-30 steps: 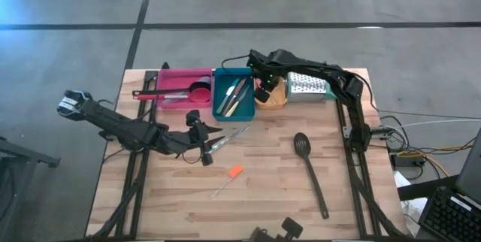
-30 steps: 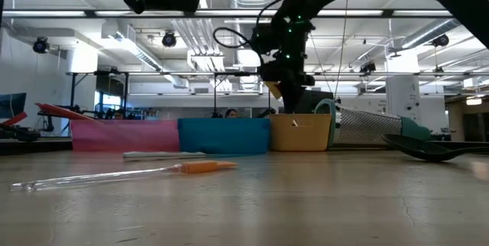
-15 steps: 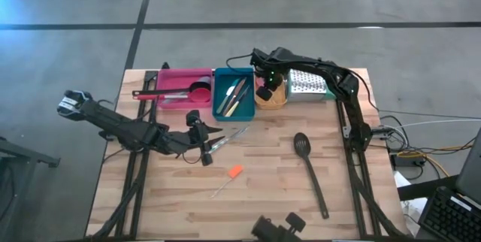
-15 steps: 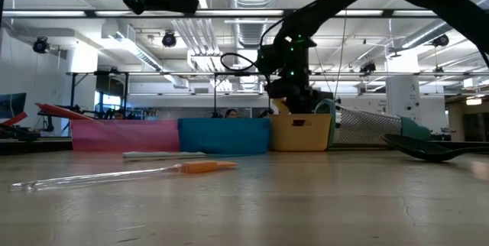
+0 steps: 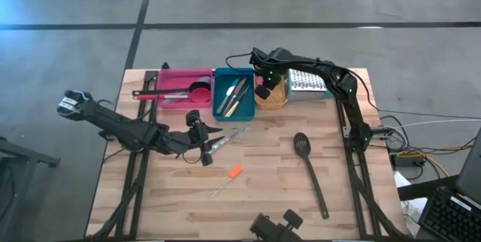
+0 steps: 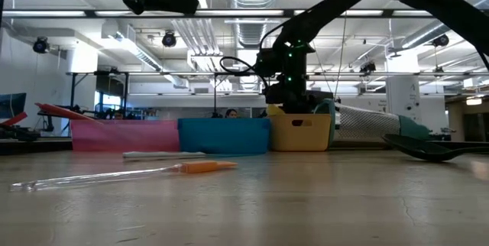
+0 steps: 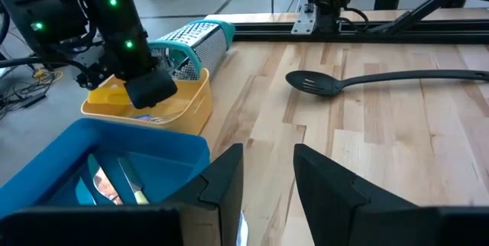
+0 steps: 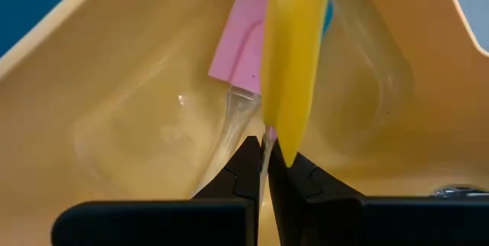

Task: Pick & Place Kitchen Items
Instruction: Put the yellow spatula into the yellow bin

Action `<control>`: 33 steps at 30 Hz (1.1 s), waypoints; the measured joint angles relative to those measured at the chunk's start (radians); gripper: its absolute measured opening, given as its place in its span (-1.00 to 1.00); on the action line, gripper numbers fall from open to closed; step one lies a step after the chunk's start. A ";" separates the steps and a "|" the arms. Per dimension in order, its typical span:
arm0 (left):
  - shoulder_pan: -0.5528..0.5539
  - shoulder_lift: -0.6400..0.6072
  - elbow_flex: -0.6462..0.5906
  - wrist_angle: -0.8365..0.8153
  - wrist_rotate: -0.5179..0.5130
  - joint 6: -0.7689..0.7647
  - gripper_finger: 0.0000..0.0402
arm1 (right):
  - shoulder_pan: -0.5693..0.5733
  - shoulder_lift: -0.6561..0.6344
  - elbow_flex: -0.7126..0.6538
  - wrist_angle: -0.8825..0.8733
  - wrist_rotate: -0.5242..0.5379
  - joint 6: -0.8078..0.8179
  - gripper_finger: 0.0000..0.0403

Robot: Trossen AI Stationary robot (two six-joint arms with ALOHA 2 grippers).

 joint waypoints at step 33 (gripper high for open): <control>0.000 0.000 0.000 -0.001 0.000 -0.002 -0.39 | -0.001 -0.036 0.052 -0.051 0.017 0.006 -0.13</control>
